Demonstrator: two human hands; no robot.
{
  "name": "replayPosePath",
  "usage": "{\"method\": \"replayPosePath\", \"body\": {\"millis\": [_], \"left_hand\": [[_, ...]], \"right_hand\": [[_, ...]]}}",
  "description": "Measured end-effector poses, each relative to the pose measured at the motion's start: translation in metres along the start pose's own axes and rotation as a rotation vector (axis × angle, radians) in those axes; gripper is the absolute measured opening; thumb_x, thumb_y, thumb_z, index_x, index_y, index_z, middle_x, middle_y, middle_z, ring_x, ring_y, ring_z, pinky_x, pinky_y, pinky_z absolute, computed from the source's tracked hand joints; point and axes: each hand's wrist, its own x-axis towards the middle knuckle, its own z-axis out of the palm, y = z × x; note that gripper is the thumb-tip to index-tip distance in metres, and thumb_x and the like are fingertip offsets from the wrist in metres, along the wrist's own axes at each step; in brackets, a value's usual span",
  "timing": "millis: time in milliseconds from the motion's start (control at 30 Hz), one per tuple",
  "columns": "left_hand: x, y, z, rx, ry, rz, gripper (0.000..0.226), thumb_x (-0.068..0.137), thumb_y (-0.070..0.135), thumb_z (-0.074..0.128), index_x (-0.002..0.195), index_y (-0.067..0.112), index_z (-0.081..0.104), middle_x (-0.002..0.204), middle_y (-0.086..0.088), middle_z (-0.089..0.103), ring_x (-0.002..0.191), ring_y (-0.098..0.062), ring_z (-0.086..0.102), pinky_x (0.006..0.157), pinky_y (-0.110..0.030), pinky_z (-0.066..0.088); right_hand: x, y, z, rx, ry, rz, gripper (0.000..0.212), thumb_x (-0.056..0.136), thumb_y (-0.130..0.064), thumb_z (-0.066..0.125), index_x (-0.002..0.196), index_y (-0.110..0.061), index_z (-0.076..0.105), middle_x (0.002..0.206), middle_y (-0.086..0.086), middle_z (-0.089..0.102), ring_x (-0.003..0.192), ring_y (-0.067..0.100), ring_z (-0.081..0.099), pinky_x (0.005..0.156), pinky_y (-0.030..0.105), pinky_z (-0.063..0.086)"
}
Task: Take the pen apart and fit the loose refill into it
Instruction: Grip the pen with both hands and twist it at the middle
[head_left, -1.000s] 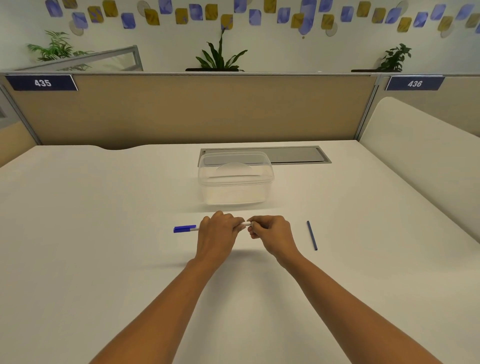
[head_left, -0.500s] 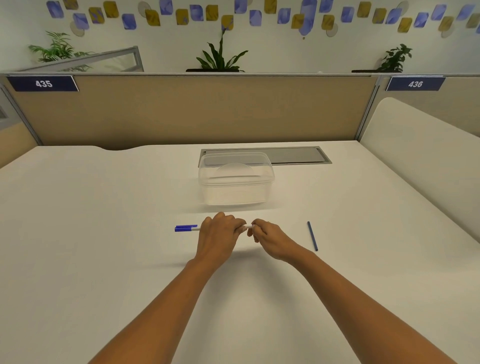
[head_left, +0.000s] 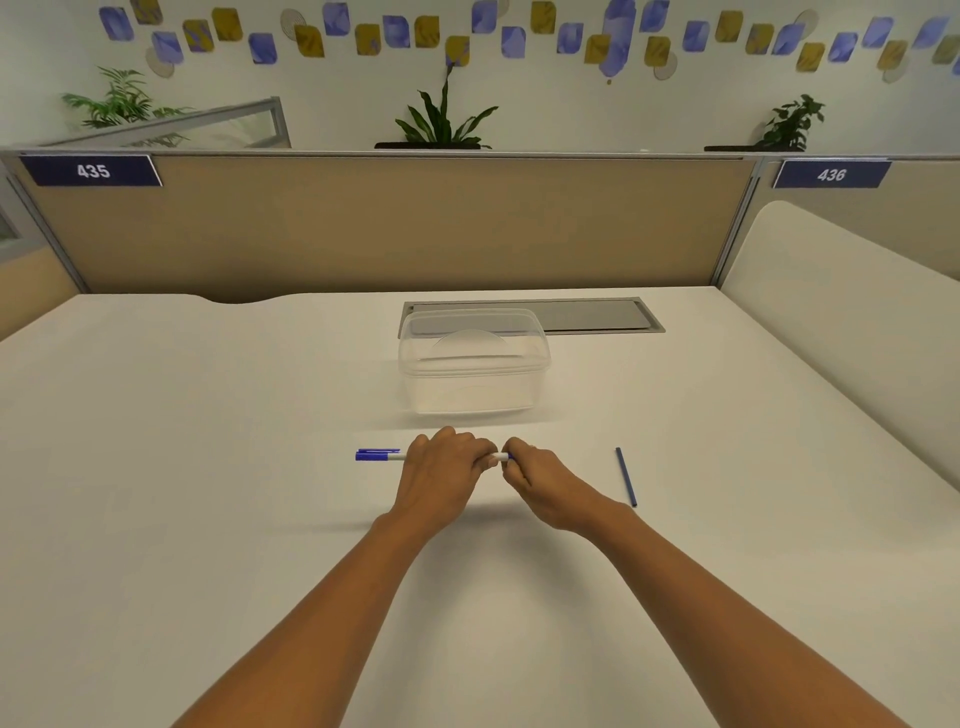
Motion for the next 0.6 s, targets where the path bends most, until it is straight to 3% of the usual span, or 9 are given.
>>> {"method": "replayPosePath", "body": {"millis": [300, 600], "left_hand": [[0.0000, 0.0043, 0.0018, -0.039, 0.020, -0.009, 0.032, 0.097, 0.038, 0.033, 0.100, 0.025, 0.061, 0.088, 0.002, 0.064, 0.090, -0.019, 0.049, 0.073, -0.030, 0.028], [-0.0002, 0.0061, 0.0034, -0.047, 0.033, -0.026, 0.031, 0.098, 0.036, 0.032, 0.102, 0.025, 0.060, 0.090, 0.002, 0.066, 0.092, -0.020, 0.051, 0.076, -0.032, 0.034]], "right_hand": [[-0.0012, 0.0006, 0.0020, -0.150, 0.087, -0.074, 0.023, 0.093, -0.009, 0.033, 0.071, -0.014, 0.028, 0.058, -0.001, 0.027, 0.059, 0.017, 0.024, 0.054, 0.032, 0.017], [-0.0006, -0.0029, 0.0058, -0.178, 0.170, -0.079, 0.019, 0.094, -0.012, 0.035, 0.075, -0.010, 0.033, 0.058, -0.003, 0.029, 0.066, 0.023, 0.029, 0.056, 0.031, 0.011]]}}
